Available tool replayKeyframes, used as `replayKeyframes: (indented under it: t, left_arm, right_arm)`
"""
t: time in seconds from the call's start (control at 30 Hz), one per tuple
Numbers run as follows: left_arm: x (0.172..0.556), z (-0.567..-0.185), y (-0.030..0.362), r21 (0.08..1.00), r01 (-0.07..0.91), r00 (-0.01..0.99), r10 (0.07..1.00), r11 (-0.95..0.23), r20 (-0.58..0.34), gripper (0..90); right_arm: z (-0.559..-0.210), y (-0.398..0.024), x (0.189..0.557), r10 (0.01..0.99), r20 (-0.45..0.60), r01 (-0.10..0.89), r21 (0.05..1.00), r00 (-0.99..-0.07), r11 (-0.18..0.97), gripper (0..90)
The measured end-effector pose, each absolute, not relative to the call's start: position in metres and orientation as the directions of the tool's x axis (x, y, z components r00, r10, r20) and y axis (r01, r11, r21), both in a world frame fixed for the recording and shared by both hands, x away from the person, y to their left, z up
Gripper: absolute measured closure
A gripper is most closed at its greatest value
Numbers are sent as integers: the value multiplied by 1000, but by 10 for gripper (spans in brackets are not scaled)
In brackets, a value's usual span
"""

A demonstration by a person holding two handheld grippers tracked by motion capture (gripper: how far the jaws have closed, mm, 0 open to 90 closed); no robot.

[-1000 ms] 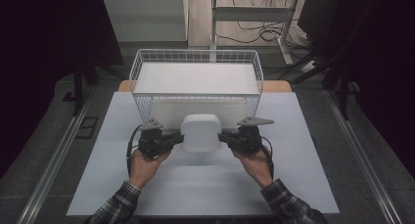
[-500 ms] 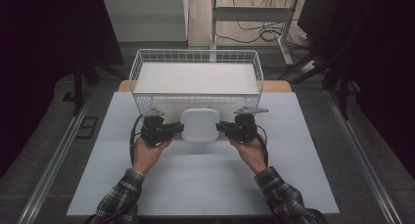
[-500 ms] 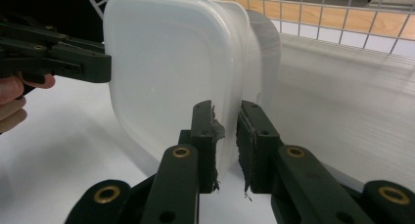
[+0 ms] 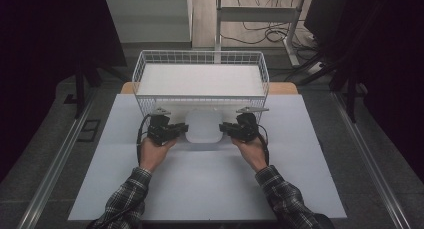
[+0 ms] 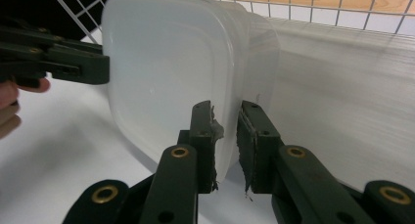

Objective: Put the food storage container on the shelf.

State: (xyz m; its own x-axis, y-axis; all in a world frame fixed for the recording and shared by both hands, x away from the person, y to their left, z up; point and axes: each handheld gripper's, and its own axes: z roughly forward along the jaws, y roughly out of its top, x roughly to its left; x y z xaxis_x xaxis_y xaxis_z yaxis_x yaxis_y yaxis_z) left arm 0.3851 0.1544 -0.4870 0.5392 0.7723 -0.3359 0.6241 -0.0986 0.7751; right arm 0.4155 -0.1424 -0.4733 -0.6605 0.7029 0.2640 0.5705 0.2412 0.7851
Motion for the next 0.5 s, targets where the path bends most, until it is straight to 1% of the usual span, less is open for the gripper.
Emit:
replayKeyframes:
  t: [0.13,0.2,0.23,0.33,0.37,0.4,0.47,0.5]
  left_arm:
    - [387,-488,154,784,613,541,775,-96,-328,754]
    - [387,-489,150,790,603,543,785,-116,-299,725]
    - [389,-491,148,791,596,547,791,-138,-275,687]
    - [391,-492,148,798,588,547,792,-133,-271,677]
    - [391,-492,147,813,567,544,802,-133,-248,658]
    - [391,-492,147,813,567,544,802,-133,-248,660]
    - [393,-491,145,830,537,537,820,-151,-199,655]
    - [394,-490,144,836,527,528,830,-155,-179,638]
  right_arm:
    - [-472,-141,418,705,248,559,791,-665,248,750]
    - [-473,-140,419,708,236,549,798,-665,250,728]
    - [-475,-137,420,718,224,550,795,-659,257,698]
    - [-478,-137,421,720,224,544,802,-657,247,690]
    - [-479,-137,423,720,229,541,808,-655,234,668]
    - [-479,-137,423,720,229,541,808,-655,234,668]
    - [-479,-136,424,725,203,518,821,-658,241,676]
    - [-478,-135,424,731,195,514,824,-654,239,676]
